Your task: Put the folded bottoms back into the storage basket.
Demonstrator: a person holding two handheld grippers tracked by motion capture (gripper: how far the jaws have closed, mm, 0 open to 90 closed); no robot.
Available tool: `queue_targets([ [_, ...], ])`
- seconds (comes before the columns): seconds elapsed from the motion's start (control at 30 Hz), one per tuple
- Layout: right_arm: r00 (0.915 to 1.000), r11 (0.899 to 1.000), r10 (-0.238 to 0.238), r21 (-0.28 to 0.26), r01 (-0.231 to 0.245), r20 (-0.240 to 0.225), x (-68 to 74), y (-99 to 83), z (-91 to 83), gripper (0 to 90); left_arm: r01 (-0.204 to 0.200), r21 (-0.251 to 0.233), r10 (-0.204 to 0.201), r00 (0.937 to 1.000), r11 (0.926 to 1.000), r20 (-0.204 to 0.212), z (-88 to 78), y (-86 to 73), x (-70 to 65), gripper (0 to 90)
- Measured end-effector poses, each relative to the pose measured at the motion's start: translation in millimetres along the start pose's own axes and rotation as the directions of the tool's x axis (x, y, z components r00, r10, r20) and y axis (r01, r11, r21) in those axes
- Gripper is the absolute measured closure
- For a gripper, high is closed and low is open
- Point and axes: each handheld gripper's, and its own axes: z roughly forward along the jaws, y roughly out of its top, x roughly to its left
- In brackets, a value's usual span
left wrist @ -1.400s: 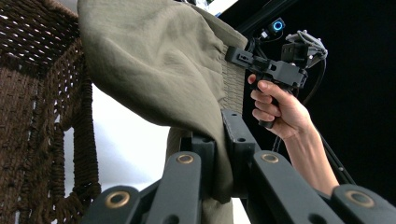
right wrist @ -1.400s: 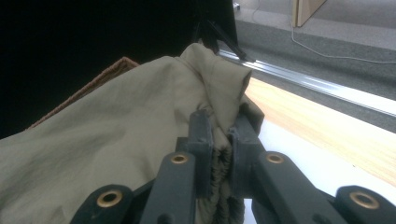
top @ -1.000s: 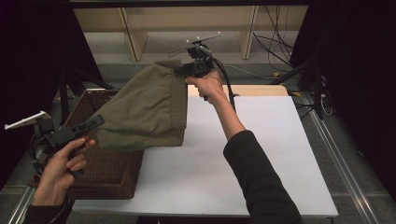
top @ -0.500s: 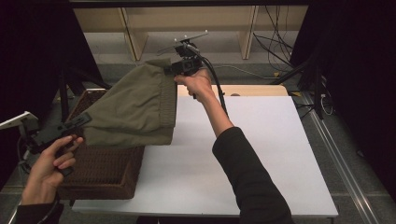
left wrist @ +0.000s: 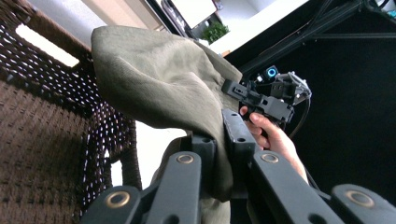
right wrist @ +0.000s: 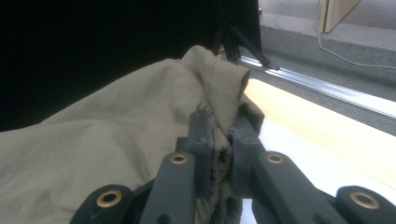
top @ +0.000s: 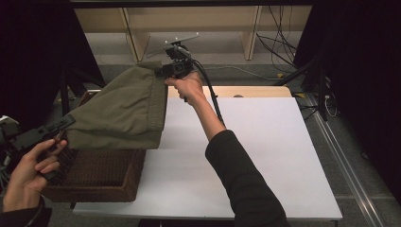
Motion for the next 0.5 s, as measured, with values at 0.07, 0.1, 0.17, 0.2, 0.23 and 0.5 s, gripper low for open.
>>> queue_targets([
  [0.07, 1.0, 1.0, -0.001, 0.001, 0.001, -0.002, 3.2, 0.3, 2.7, 82.3, -0.003, -0.008, 0.003, 1.0, 1.0, -0.003, -3.7, 2.2, 0.8, 84.4],
  [0.1, 1.0, 1.0, 0.0, -0.002, 0.0, -0.004, 4.8, 0.3, 4.1, 82.3, -0.004, -0.01, 0.004, 1.0, 0.9999, -0.004, -5.5, 3.2, 1.3, 84.4],
  [0.17, 1.0, 1.0, 0.001, -0.003, -0.001, -0.006, 8.3, 0.5, 6.8, 82.2, -0.006, -0.015, 0.005, 1.0, 0.9999, -0.006, -8.5, 5.0, 2.1, 84.4],
  [0.2, 1.0, 1.0, -0.002, -0.004, 0.002, -0.007, 9.5, 0.5, 8.0, 82.3, -0.008, -0.016, 0.008, 1.0, 0.9998, -0.005, -11.0, 6.3, 2.8, 84.4],
  [0.23, 1.0, 1.0, 0.0, -0.003, 0.0, -0.009, 11.8, 0.6, 9.5, 82.2, -0.012, -0.017, 0.012, 0.9999, 0.9998, -0.006, -12.9, 7.2, 3.2, 84.4],
  [0.5, 0.9998, 1.0, 0.004, -0.014, -0.004, -0.019, 21.7, 1.1, 17.2, 82.3, -0.007, -0.035, 0.006, 0.9999, 0.9994, -0.009, -23.9, 13.0, 8.8, 84.4],
])
